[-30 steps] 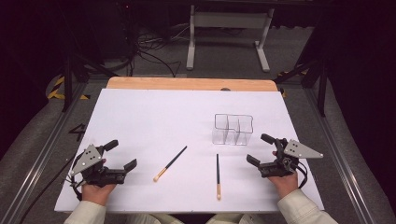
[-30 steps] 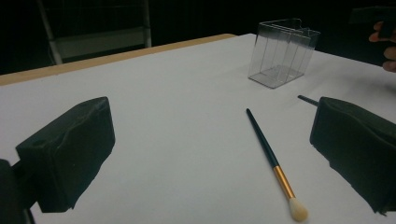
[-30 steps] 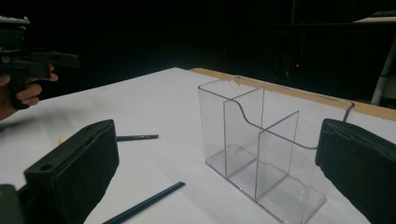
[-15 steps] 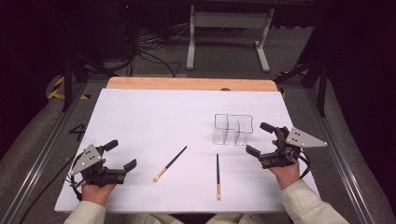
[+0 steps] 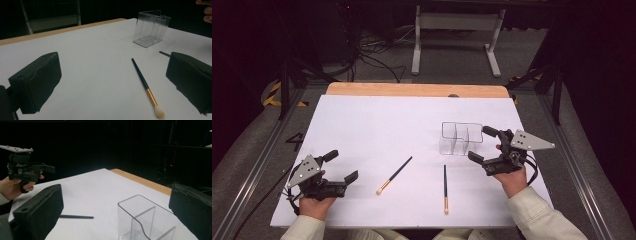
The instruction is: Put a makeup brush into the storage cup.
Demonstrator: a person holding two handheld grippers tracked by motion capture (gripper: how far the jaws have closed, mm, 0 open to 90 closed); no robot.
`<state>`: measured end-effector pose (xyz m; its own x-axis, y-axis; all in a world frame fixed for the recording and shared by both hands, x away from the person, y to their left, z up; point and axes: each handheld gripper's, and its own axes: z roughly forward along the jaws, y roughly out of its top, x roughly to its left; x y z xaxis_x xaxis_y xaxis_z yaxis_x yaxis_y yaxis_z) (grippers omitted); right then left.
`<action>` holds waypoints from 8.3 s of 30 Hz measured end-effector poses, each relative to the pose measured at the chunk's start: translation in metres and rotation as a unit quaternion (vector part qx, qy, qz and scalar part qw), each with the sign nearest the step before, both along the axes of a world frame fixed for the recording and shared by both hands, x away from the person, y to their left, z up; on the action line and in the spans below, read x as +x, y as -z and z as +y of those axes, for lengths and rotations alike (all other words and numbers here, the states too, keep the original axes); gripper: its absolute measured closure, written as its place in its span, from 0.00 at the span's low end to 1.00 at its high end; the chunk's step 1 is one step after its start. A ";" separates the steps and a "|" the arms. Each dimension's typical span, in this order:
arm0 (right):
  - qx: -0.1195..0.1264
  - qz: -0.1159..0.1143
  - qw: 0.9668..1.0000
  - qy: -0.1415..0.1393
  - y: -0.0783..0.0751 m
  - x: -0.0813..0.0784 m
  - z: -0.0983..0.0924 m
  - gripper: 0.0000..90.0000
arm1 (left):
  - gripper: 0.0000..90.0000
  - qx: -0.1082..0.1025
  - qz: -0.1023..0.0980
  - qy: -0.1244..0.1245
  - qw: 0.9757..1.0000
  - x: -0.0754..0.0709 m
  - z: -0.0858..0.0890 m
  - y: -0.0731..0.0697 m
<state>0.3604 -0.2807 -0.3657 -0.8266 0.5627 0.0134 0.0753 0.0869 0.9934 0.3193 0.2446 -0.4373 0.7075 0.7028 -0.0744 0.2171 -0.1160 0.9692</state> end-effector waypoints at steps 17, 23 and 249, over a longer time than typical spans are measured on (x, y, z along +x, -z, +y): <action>-0.018 0.016 0.997 -0.079 -0.005 0.021 0.067 0.00 | 0.01 -0.003 -0.001 -0.001 1.000 0.000 0.001 0.001; -0.024 0.017 0.995 -0.095 -0.011 0.027 0.081 0.00 | 0.00 -0.007 -0.003 -0.005 1.000 -0.001 0.003 0.001; -0.086 0.012 0.980 -0.177 -0.062 0.044 0.117 0.92 | 0.01 -0.028 0.018 -0.012 0.999 0.006 0.010 0.003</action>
